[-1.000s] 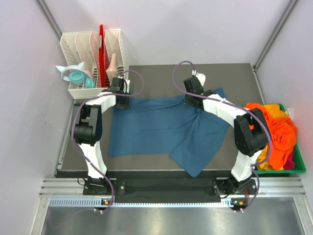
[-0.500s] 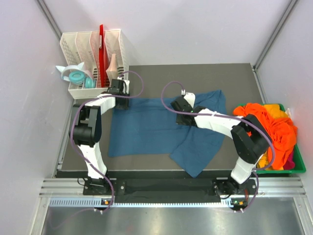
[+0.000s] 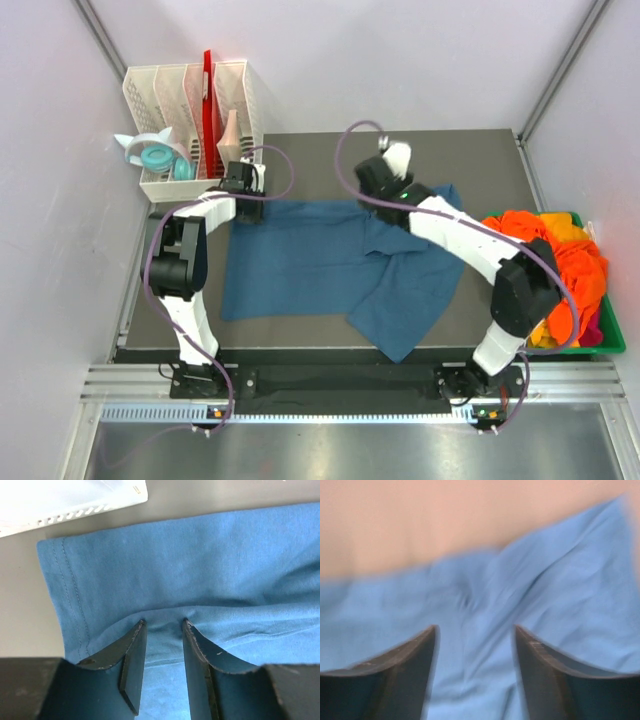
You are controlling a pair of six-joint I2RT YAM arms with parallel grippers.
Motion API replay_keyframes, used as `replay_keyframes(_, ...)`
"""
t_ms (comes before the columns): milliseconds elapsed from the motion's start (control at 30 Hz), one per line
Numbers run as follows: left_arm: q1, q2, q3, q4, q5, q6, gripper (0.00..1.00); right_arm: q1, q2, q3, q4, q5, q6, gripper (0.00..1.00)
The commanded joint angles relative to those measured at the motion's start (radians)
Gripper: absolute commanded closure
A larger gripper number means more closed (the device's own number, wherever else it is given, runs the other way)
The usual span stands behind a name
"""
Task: Fold and stack the t-shirts
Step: Fold the tshirt
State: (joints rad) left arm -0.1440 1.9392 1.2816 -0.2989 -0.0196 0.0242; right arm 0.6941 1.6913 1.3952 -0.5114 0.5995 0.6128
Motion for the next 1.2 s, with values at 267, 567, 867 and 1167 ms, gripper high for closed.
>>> replay_keyframes(267, 0.001, 0.04, 0.048, -0.101, 0.033, 0.008, 0.62, -0.283, 0.203, 0.073, -0.044, -0.052, -0.018, 1.0)
replay_keyframes(567, 0.001, 0.043, 0.051, -0.114, 0.027, 0.019, 0.62, -0.324, 0.312, 0.064, -0.052, -0.087, 0.054, 0.98)
replay_keyframes(867, 0.007, 0.09, 0.12, -0.158, -0.002, 0.008, 0.62, -0.472, 0.283, -0.126, -0.059, -0.242, 0.156, 0.96)
replay_keyframes(1167, 0.017, 0.109, 0.162, -0.184, -0.025, 0.011, 0.62, -0.524, 0.245, -0.179, -0.14, -0.193, 0.119, 0.93)
